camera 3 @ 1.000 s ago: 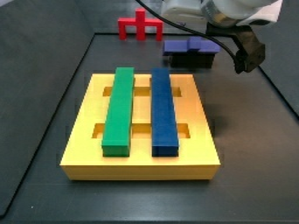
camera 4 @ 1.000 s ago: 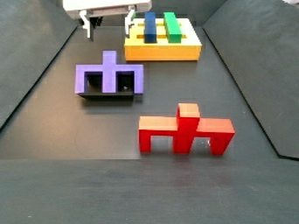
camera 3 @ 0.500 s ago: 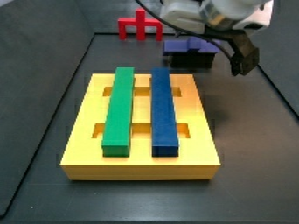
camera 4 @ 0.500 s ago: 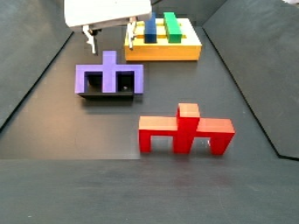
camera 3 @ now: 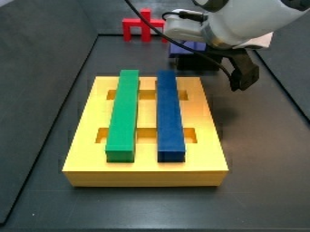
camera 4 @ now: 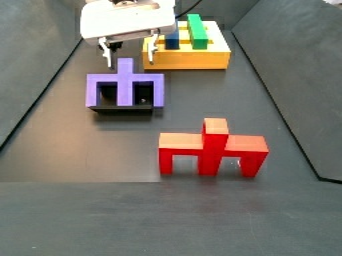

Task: Pick up the purple object. Move up. Place the purple object on the fixture. Regrasp the purple object. Move to above the board. Insert the purple object.
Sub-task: Regrasp the purple object.

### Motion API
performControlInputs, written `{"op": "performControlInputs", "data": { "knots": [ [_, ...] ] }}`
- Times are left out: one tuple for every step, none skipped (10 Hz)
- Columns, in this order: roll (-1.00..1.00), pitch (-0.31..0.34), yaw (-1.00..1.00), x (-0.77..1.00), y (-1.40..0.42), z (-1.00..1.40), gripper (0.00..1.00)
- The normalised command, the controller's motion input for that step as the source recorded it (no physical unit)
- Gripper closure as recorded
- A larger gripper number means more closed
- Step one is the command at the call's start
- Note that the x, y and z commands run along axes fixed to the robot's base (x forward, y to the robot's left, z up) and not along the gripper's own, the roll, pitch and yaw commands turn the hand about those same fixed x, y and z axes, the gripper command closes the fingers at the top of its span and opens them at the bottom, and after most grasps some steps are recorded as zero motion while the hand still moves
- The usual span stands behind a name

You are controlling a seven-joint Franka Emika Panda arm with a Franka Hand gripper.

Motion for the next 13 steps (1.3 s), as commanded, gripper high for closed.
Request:
{"op": "performControlInputs", "data": {
  "knots": [
    [0.0,0.0,0.02,0.3,0.0,-0.08,0.0],
    [0.0,-0.063,0.0,0.18,0.0,-0.18,0.0],
    [-0.11,-0.126,0.0,0.13,0.0,-0.15,0.0],
    [-0.23,-0.229,0.0,0.1,0.03,-0.17,0.0],
    [-0.26,-0.18,0.0,0.08,0.08,-0.08,0.0],
    [-0.15,-0.103,0.0,0.02,0.11,0.0,0.0],
    [-0.01,-0.043,0.0,0.0,0.1,0.0,0.0],
    [0.0,0.0,0.0,0.0,0.06,0.0,0.0],
    [0.2,-0.037,0.02,0.0,0.0,0.0,0.0],
    [0.25,-0.054,0.01,0.0,0.0,-0.04,0.0],
    [0.16,-0.04,0.0,0.03,0.0,0.0,0.0],
    [0.14,0.0,0.0,0.07,0.0,0.0,0.0],
    [0.01,0.0,0.0,0.07,0.0,0.0,0.0]
  ]
}}
